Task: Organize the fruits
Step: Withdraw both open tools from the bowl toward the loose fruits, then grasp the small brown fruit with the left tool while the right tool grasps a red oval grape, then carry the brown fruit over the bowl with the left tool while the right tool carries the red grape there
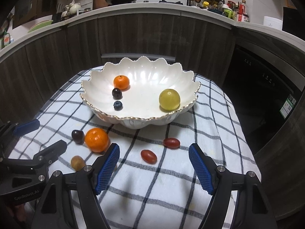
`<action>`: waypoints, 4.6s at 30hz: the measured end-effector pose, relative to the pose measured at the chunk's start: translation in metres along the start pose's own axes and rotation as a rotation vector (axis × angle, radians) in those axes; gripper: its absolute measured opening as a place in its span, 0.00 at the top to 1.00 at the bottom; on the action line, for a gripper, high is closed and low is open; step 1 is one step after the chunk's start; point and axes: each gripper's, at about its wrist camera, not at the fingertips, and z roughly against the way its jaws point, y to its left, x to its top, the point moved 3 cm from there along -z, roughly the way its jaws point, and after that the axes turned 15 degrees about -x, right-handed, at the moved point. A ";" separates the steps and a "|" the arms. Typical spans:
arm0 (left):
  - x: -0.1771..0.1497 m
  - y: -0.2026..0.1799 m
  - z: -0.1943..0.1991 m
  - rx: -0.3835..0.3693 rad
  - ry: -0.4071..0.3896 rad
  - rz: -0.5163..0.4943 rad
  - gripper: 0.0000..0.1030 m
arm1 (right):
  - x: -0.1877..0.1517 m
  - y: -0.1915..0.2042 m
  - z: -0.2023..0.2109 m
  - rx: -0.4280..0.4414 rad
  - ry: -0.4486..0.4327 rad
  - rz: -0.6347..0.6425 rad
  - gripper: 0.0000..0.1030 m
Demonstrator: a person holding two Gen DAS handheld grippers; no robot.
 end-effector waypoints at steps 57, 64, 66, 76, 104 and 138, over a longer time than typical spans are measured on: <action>-0.034 -0.017 -0.047 -0.078 0.109 0.023 0.74 | -0.025 0.024 -0.069 0.074 0.129 0.026 0.71; -0.033 -0.018 -0.045 -0.072 0.101 0.015 0.74 | -0.023 0.024 -0.068 0.082 0.130 0.019 0.74; -0.032 -0.018 -0.044 -0.069 0.093 0.014 0.74 | -0.023 0.024 -0.068 0.083 0.131 0.018 0.74; -0.027 -0.019 -0.033 -0.058 0.068 0.002 0.74 | -0.018 0.021 -0.055 0.084 0.107 0.016 0.74; -0.005 -0.018 0.001 -0.020 -0.019 -0.007 0.74 | 0.004 0.011 -0.010 0.083 0.014 0.008 0.74; 0.084 0.001 -0.019 -0.010 -0.086 -0.054 0.74 | 0.075 -0.002 -0.017 0.058 -0.063 -0.038 0.74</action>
